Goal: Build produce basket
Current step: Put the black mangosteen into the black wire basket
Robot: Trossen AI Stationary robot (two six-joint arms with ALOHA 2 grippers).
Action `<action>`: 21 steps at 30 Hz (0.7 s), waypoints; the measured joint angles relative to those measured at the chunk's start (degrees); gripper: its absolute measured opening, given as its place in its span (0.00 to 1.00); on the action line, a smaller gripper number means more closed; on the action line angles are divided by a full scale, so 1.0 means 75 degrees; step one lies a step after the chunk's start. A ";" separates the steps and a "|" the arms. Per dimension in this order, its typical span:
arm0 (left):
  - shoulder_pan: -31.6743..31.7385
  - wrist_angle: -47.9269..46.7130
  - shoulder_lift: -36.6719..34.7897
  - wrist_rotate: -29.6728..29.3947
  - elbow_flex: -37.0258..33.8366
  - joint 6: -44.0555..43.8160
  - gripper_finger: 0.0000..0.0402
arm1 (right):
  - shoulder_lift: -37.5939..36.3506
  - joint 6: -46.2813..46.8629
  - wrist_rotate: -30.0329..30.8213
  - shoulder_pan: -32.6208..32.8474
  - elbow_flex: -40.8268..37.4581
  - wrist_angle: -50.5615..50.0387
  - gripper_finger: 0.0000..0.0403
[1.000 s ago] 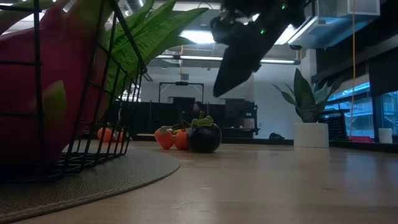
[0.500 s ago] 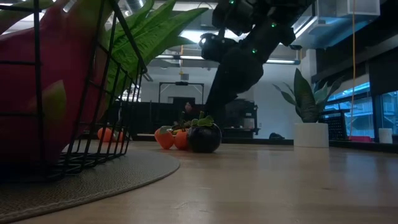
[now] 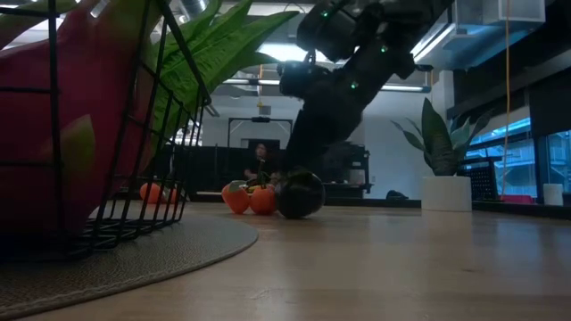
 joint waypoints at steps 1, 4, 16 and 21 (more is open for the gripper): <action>0.0002 0.0001 0.0003 0.0001 0.0000 0.0001 0.23 | 0.0040 0.0038 0.0008 0.0000 0.0006 0.0060 0.38; 0.0003 0.0001 0.0000 -0.0001 0.0000 -0.0002 0.23 | 0.0094 0.0049 0.0012 -0.0003 0.0006 0.0123 0.33; 0.0003 0.0004 0.0000 0.0000 0.0000 0.0001 0.23 | 0.0135 0.0661 -0.0014 -0.0003 -0.0026 0.0022 0.02; 0.0003 0.0001 0.0000 0.0001 0.0000 0.0004 0.23 | 0.0135 0.0986 -0.0012 0.0000 -0.0026 -0.0050 0.01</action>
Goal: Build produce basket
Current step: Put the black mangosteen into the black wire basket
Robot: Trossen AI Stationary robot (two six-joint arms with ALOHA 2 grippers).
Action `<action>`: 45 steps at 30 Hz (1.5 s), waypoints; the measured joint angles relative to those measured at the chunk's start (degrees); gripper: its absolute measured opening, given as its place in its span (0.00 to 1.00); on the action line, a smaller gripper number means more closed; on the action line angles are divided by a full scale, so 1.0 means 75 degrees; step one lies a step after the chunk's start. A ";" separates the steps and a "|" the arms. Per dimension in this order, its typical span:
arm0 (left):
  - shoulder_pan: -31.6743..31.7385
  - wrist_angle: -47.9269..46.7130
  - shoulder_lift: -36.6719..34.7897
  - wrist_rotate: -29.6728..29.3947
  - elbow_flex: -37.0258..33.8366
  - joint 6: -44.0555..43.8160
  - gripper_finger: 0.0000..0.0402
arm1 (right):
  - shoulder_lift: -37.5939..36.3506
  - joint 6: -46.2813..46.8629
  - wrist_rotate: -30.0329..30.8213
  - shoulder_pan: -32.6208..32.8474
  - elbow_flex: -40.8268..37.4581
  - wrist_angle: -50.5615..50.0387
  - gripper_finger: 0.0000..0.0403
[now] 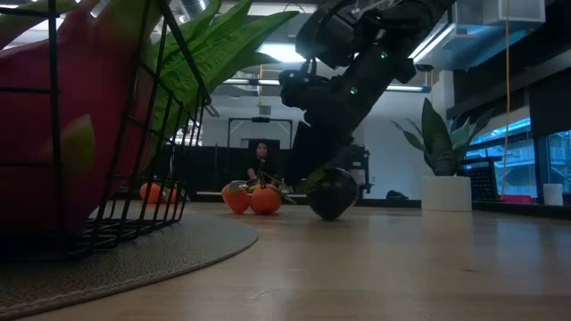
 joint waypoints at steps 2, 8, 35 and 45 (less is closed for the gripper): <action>-0.0003 0.0003 0.0000 0.0000 0.0000 0.0007 0.23 | -0.0042 0.0061 -0.0002 0.0000 0.0000 -0.0025 0.01; 0.0000 -0.0009 0.0003 0.0001 0.0002 0.0020 0.23 | -0.0288 0.0012 -0.0001 0.0009 0.0400 -0.0447 0.00; 0.0000 -0.0102 0.0003 0.0035 0.0006 0.0085 0.23 | -0.1241 0.0825 0.2186 0.0932 0.4791 -0.6921 0.00; -0.0001 -0.0102 0.0003 0.0035 0.0006 0.0087 0.23 | -0.1244 0.0174 0.3202 0.1263 0.6444 -0.6258 0.00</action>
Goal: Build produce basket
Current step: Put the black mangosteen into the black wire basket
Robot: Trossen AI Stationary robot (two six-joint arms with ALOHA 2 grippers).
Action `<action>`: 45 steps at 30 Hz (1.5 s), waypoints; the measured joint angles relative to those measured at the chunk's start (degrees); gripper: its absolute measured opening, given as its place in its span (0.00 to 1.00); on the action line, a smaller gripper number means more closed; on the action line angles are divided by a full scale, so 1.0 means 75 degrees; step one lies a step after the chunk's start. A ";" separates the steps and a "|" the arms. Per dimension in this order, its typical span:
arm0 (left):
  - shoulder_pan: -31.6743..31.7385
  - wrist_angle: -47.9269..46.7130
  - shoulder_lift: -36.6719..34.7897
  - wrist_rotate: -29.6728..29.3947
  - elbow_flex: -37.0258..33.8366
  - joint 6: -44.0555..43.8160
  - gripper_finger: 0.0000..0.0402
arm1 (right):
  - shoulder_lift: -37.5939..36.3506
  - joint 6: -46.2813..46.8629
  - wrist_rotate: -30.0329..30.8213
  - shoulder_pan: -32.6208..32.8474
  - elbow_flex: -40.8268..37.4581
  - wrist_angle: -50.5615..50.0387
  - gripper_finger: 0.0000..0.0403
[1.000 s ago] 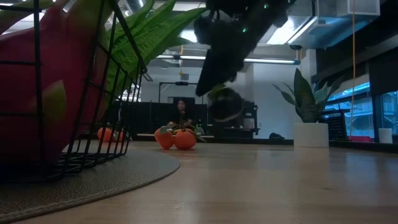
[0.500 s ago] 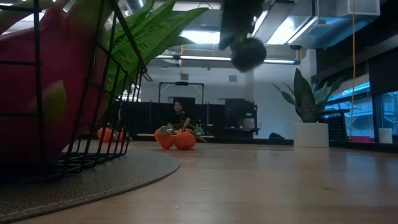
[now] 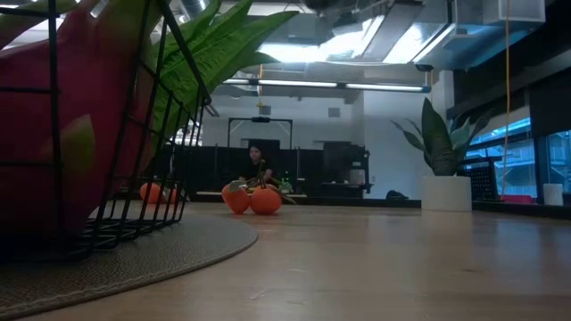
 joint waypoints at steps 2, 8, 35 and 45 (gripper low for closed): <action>0.0001 0.0000 0.0000 -0.0001 0.0000 0.0000 0.23 | 0.0000 -0.0463 -0.0146 0.0007 0.0092 0.0680 0.00; 0.0000 0.0001 0.0000 -0.0009 -0.0003 0.0294 0.23 | 0.0115 -0.1347 -0.1757 0.0004 0.0075 0.3062 0.00; 0.0001 -0.0206 -0.0661 -0.1323 -0.0012 0.1215 0.23 | 0.3827 -0.1685 -0.6292 -0.0288 0.0055 0.8282 0.00; 0.0001 -0.0251 -0.1260 -0.1335 -0.0012 0.1215 0.23 | 0.4965 -0.0932 -0.7817 -0.0357 0.0046 0.8999 0.00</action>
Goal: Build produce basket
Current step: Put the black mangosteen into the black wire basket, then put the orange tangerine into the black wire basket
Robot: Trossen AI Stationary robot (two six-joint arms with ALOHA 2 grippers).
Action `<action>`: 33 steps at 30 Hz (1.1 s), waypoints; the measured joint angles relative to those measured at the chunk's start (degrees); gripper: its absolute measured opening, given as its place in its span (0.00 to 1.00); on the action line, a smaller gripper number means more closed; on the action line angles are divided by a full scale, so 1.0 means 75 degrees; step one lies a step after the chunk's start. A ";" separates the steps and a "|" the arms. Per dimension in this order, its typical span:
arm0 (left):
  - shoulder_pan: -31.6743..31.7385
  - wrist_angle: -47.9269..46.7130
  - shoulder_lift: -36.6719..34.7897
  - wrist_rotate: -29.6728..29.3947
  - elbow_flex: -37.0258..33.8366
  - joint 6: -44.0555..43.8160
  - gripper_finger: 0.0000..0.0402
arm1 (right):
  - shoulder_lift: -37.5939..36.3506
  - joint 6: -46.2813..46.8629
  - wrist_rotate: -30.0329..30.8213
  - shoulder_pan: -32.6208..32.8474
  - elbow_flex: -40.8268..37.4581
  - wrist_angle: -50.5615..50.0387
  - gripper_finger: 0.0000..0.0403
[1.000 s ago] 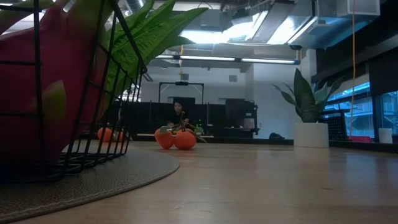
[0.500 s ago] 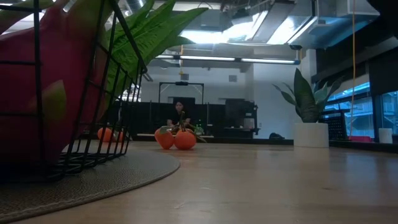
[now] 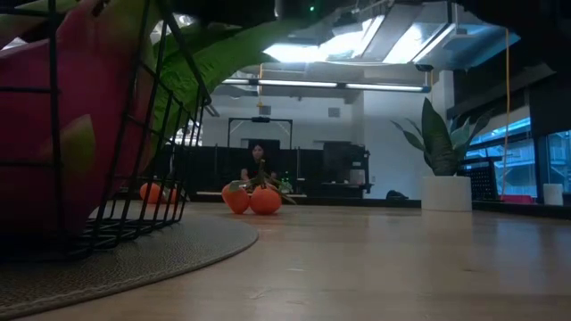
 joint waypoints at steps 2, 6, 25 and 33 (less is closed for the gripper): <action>0.0000 -0.0011 -0.0040 0.0003 0.0000 0.0000 0.23 | 0.0113 0.0015 0.0009 0.0030 0.0000 0.0062 0.00; 0.0000 -0.0060 -0.0040 0.0006 0.0000 0.0000 0.23 | 0.0324 -0.0011 0.0280 0.0100 0.0003 0.0032 0.00; 0.0000 -0.0101 -0.0037 0.0017 0.0000 0.0000 0.23 | 0.0427 0.0365 0.0279 0.0169 0.0003 -0.0134 0.11; 0.0000 -0.0100 -0.0037 0.0061 0.0000 -0.0003 0.23 | 0.0406 0.0099 0.0230 0.0144 0.0003 0.0001 0.23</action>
